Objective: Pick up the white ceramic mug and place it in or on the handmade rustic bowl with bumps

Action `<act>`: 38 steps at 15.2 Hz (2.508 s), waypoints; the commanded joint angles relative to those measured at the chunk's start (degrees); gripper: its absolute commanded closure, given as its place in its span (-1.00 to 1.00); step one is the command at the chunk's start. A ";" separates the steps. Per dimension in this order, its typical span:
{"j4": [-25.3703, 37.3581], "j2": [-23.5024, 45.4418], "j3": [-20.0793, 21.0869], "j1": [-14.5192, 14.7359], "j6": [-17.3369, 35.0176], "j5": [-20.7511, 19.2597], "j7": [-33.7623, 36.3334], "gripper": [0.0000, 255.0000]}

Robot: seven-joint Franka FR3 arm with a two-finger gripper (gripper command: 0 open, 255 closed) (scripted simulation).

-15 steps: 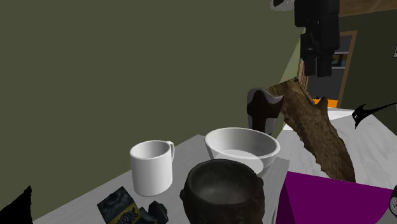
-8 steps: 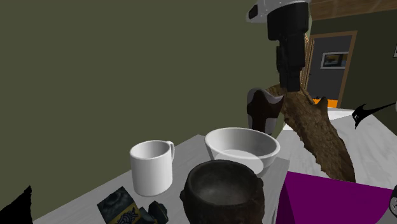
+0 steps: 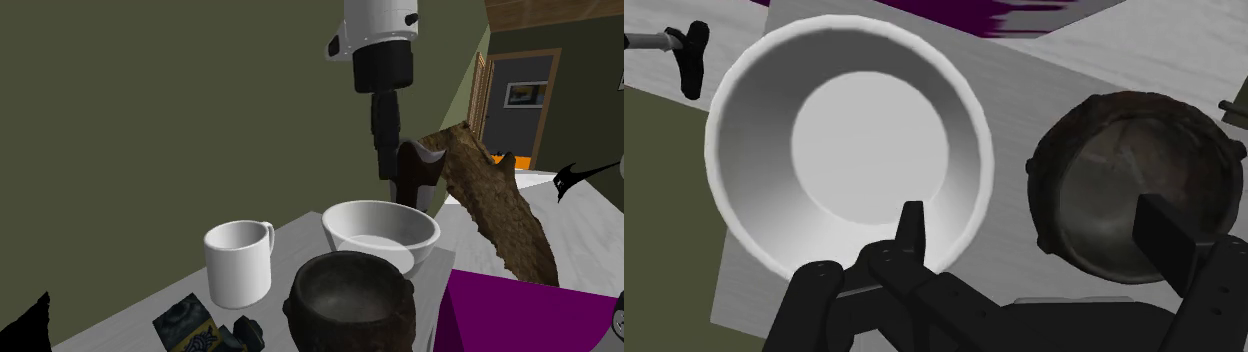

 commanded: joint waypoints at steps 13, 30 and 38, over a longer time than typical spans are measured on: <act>22.17 30.08 3.81 2.61 10.13 -4.21 3.82 -1.00; 31.56 43.97 4.07 4.69 15.27 -7.29 5.57 -1.00; 31.57 43.97 4.07 4.69 15.26 -7.29 5.57 1.00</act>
